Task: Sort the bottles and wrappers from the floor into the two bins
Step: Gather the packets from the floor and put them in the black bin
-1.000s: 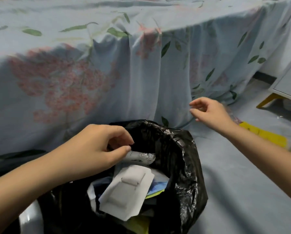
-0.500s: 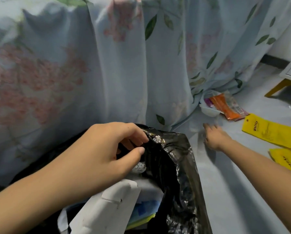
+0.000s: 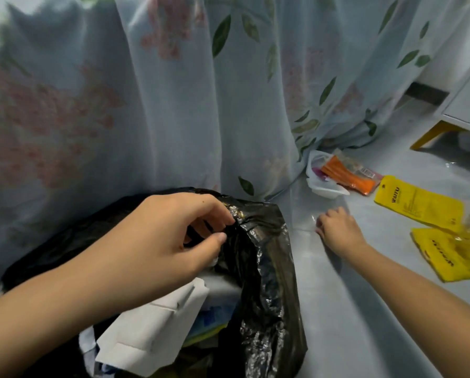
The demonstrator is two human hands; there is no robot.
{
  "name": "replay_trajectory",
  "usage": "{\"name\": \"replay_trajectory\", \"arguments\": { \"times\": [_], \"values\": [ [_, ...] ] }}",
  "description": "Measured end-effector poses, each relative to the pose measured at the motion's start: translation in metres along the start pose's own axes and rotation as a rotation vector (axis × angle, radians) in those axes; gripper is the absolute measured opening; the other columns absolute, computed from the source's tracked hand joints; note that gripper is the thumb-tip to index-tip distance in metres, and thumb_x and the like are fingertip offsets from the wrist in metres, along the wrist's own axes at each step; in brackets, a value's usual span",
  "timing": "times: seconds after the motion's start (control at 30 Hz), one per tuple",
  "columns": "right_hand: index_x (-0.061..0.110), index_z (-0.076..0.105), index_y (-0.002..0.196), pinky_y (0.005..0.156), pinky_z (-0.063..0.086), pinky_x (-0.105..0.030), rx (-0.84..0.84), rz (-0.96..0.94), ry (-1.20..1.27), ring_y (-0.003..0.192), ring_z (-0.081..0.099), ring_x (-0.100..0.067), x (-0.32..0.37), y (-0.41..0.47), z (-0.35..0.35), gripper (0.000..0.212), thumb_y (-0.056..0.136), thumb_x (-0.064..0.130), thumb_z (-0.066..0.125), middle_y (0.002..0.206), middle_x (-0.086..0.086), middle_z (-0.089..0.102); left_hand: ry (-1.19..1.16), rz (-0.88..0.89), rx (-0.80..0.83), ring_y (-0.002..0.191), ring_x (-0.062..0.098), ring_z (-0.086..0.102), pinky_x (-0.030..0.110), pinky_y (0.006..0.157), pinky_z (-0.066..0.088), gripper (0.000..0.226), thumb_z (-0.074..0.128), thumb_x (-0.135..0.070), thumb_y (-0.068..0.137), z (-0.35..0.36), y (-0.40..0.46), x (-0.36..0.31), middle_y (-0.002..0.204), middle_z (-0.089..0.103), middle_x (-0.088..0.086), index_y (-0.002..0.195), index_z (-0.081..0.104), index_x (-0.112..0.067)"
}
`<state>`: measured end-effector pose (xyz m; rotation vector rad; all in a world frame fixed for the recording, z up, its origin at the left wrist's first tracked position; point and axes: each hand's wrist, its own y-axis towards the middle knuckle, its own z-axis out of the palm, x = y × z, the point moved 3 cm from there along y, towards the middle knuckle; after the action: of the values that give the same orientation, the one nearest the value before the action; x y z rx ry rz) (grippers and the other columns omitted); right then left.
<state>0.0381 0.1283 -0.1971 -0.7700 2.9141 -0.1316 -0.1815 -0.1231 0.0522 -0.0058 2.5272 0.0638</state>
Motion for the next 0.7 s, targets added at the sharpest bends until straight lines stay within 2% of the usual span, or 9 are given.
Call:
{"name": "replay_trajectory", "arguments": {
  "times": [0.13, 0.27, 0.43, 0.57, 0.7],
  "values": [
    [0.016, 0.062, 0.113, 0.087, 0.041, -0.036, 0.055, -0.03, -0.034, 0.111, 0.045, -0.027, 0.002, -0.025, 0.002, 0.03, 0.097, 0.033, 0.044, 0.115, -0.007, 0.052, 0.021, 0.022, -0.001, 0.084, -0.006, 0.063, 0.014, 0.069, 0.05, 0.018, 0.059, -0.036, 0.079, -0.002, -0.008, -0.006, 0.087, 0.067, -0.023, 0.095, 0.066, -0.035],
    [0.013, 0.055, 0.113, 0.086, 0.041, -0.037, 0.124, -0.074, -0.01, 0.109, 0.045, -0.027, 0.012, -0.064, 0.01, 0.027, 0.098, 0.029, 0.039, 0.118, -0.01, 0.049, 0.053, 0.045, -0.003, 0.083, -0.008, 0.062, 0.01, 0.071, 0.047, 0.016, 0.06, -0.038, 0.078, -0.006, -0.02, -0.013, 0.085, 0.067, -0.024, 0.093, 0.066, -0.037],
    [0.021, 0.047, 0.12, 0.093, 0.039, -0.031, 0.115, -0.192, 0.14, 0.112, 0.045, -0.023, 0.001, -0.105, 0.017, 0.035, 0.093, 0.043, 0.046, 0.125, -0.004, 0.046, 0.098, 0.07, 0.006, 0.085, -0.01, 0.059, 0.008, 0.072, 0.044, 0.019, 0.056, -0.041, 0.078, -0.012, -0.032, -0.022, 0.086, 0.065, -0.026, 0.094, 0.065, -0.038],
    [0.022, 0.041, 0.133, 0.095, 0.041, -0.03, 0.11, -0.126, 0.209, 0.121, 0.045, -0.022, 0.002, -0.112, 0.015, 0.036, 0.098, 0.029, 0.039, 0.133, -0.006, 0.048, 0.107, 0.066, -0.008, 0.089, -0.01, 0.058, 0.012, 0.075, 0.046, 0.022, 0.053, -0.046, 0.078, -0.018, -0.042, -0.023, 0.091, 0.064, -0.027, 0.096, 0.064, -0.039],
    [0.016, 0.046, 0.123, 0.089, 0.045, -0.037, 0.151, -0.115, 0.082, 0.112, 0.053, -0.026, 0.005, -0.1, 0.005, 0.027, 0.1, 0.021, 0.032, 0.122, -0.01, 0.058, 0.088, 0.052, -0.004, 0.086, -0.008, 0.059, 0.018, 0.071, 0.05, 0.021, 0.052, -0.047, 0.078, -0.018, -0.05, -0.021, 0.094, 0.061, -0.028, 0.093, 0.064, -0.038]
  ]
}}
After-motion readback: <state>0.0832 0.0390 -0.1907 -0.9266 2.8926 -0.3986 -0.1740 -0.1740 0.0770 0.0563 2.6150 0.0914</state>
